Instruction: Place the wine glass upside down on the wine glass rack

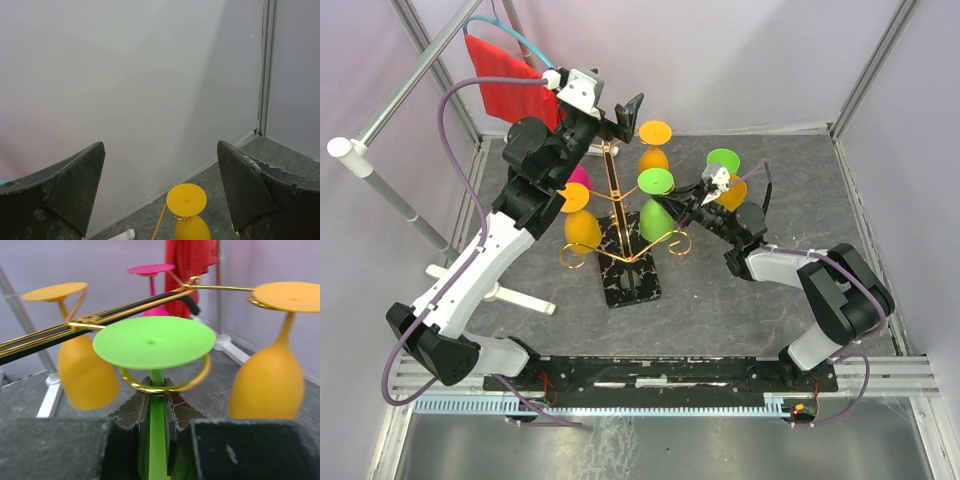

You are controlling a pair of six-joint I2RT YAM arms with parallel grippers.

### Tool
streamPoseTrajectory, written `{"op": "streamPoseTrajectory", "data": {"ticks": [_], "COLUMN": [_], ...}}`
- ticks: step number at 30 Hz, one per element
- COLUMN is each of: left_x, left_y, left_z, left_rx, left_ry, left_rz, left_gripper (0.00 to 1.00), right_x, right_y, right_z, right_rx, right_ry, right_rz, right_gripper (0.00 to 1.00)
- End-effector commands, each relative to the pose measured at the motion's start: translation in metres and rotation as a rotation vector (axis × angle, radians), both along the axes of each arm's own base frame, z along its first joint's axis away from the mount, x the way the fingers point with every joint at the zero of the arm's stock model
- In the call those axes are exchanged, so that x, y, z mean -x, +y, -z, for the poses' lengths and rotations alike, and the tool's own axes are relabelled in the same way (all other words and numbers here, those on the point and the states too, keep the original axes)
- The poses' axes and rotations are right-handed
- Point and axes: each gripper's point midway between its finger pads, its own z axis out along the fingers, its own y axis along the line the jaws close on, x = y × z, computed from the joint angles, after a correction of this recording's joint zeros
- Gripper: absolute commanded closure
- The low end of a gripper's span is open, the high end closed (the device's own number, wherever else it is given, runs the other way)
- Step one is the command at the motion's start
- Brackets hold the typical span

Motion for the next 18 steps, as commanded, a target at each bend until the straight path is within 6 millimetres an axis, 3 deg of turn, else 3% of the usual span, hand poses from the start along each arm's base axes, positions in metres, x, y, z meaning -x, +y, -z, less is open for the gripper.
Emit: {"op": "streamPoseTrajectory", "data": {"ticks": [1, 7, 18], "left_x": [0.003, 0.001, -0.003], "left_y": [0.010, 0.012, 0.016], "left_z": [-0.010, -0.007, -0.005], "left_rx": [-0.017, -0.024, -0.030], "left_ry": [-0.046, -0.042, -0.041], "left_rz": [-0.036, -0.046, -0.060], "left_gripper": [0.01, 0.01, 0.01], "right_x": [-0.028, -0.038, -0.017], "right_y": [-0.018, -0.024, -0.036], "right_z": [-0.033, -0.031, -0.021], "right_rx": [-0.071, -0.068, -0.021], "right_ry": [-0.098, -0.099, -0.105], "right_rz": [0.164, 0.221, 0.227], "right_gripper": [0.99, 0.99, 0.99]}}
